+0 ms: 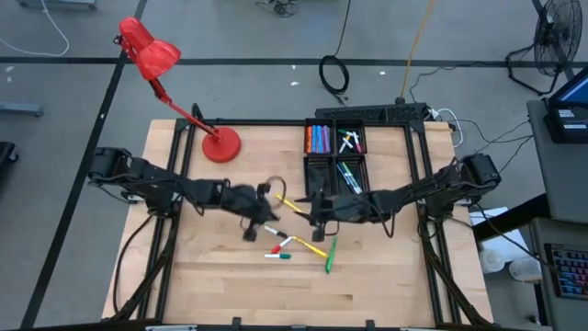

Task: Pick & Place Markers
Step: Put the black and white highlighter pen into the top right black bin, then put the red and white highlighter pen into the top right black bin

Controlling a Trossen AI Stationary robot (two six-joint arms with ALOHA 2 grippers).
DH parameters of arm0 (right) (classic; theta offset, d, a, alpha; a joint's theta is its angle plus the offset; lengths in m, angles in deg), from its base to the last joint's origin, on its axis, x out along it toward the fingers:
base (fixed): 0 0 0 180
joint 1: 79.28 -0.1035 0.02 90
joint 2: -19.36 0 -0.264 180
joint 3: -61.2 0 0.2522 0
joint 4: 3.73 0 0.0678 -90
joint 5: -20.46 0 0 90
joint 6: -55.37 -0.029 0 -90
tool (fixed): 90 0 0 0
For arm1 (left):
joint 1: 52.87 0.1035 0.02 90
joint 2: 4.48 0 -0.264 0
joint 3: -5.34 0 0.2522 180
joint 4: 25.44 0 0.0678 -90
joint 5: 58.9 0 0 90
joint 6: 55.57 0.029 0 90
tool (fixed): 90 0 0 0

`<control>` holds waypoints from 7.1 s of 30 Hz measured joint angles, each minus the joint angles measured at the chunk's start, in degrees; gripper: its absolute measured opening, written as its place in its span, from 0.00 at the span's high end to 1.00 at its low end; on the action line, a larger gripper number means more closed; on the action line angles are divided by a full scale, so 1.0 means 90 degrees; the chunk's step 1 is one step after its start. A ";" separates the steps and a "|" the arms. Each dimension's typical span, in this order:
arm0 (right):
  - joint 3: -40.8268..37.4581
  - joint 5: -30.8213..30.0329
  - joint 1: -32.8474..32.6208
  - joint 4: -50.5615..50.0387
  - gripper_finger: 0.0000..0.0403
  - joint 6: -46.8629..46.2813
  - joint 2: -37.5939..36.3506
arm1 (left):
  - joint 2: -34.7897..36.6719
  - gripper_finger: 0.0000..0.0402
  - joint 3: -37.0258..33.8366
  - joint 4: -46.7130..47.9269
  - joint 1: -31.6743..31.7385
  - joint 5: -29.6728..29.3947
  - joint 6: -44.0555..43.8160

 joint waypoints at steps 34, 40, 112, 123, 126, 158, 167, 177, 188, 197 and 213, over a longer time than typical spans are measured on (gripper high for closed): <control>-0.0010 0.0005 -0.0058 0.0134 0.48 -0.0061 0.0002 | -0.2382 0.90 0.0045 -0.0533 -0.0196 -0.0021 -0.0754; -0.0012 -0.0028 -0.0054 -0.0143 0.48 -0.0044 0.0002 | -0.1798 0.90 -0.0029 -0.0439 -0.0341 -0.0248 -0.0368; 0.0891 0.1501 0.0294 0.4218 0.93 0.1234 0.1603 | 0.1486 0.90 0.0007 -0.3016 -0.0100 0.0421 0.0684; 0.0891 0.1506 0.0294 0.4188 0.94 0.1290 0.1600 | 0.1487 0.83 0.0003 -0.3040 -0.0100 0.0392 0.0352; 0.0894 0.1452 0.0330 0.3851 0.94 0.1068 0.1593 | 0.1491 0.76 -0.0007 -0.3172 -0.0100 0.0396 -0.0163; -0.1274 0.0165 0.4300 -0.0558 0.94 -0.1891 -0.0619 | 0.2186 0.55 -0.1315 -0.0954 0.0541 -0.3817 -0.0799; -0.2087 0.0163 0.4788 -0.0252 0.85 -0.1877 -0.0784 | 0.2188 0.55 -0.1909 -0.1892 0.0991 -0.3296 -0.1392; -0.2458 0.0175 0.4813 0.0720 0.66 -0.2346 -0.0814 | 0.2188 0.55 -0.1909 -0.2056 0.0988 -0.2398 -0.2289; -0.2460 0.0390 0.4798 0.0931 0.54 -0.2369 -0.0874 | 0.2188 0.55 -0.1909 -0.1967 0.0961 -0.2293 -0.2294; -0.2458 0.3377 0.3604 0.3018 0.53 -0.1989 -0.0916 | 0.2187 0.55 -0.1782 -0.1584 0.0016 -0.0153 -0.2405; -0.2452 0.2968 0.1328 0.4537 0.54 -0.0879 -0.1207 | -0.1193 0.55 0.0534 -0.0144 -0.2372 -0.2945 -0.1565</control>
